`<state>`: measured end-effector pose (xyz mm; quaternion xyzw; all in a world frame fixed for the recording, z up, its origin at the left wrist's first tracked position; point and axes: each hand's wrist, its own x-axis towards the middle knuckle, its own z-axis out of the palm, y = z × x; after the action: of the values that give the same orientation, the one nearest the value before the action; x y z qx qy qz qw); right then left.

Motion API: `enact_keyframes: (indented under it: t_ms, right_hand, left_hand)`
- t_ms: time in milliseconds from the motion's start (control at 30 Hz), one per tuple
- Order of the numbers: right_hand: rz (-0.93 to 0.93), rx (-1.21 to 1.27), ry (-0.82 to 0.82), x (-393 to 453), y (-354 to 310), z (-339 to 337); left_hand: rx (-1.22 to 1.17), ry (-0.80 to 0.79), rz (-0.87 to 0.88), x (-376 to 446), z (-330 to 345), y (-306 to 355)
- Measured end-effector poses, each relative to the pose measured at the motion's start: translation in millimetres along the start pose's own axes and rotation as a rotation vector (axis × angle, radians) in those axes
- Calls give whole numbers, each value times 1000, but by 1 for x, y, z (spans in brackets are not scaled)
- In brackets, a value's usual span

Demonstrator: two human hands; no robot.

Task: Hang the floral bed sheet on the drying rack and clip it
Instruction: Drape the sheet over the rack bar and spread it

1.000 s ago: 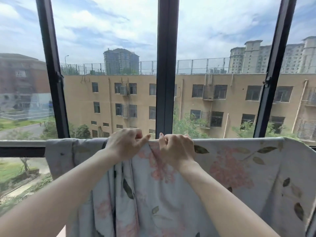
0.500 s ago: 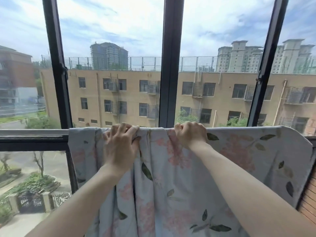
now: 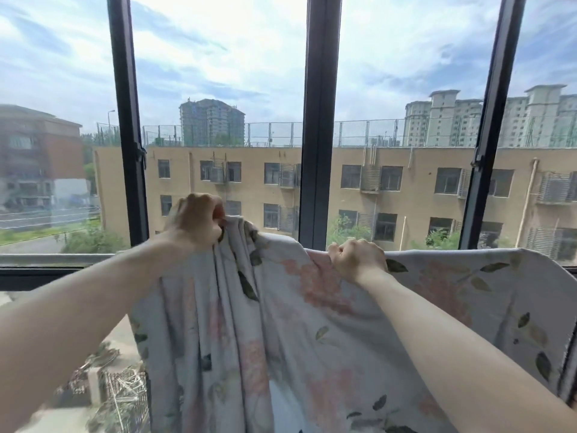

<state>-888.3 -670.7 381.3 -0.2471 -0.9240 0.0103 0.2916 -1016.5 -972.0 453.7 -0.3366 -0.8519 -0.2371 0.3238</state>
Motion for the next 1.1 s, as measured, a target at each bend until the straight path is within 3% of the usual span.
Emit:
enact_keyframes:
  t_ms: [200,367,400,533,600,767,900,1000,1100]
  right_hand:
    - [-33,-12,-8,0,-1,-2]
    - [-11,-23,-26,4,-8,1]
    - [2,-26,-29,5,-5,1]
    - [36,-55,-40,7,6,1]
    - [41,-58,-29,7,5,1]
    - [43,-58,-38,6,-6,2]
    - [55,-49,-38,3,-14,2]
    - [68,-23,-45,-1,-15,-2]
    - [37,156,-14,-11,-7,-3]
  left_hand:
    - [69,168,-26,73,-53,7]
    - [150,120,-170,99,-14,10]
    - [194,30,-214,92,2,3]
    - [393,-602,-263,53,65,-34]
    - [254,-705,-279,47,64,-30]
    - [-206,-671,-94,36,41,22]
    - [-12,-705,125,3,55,55]
    - [119,-557,160,-16,69,53]
    - [134,-430,150,-19,79,52]
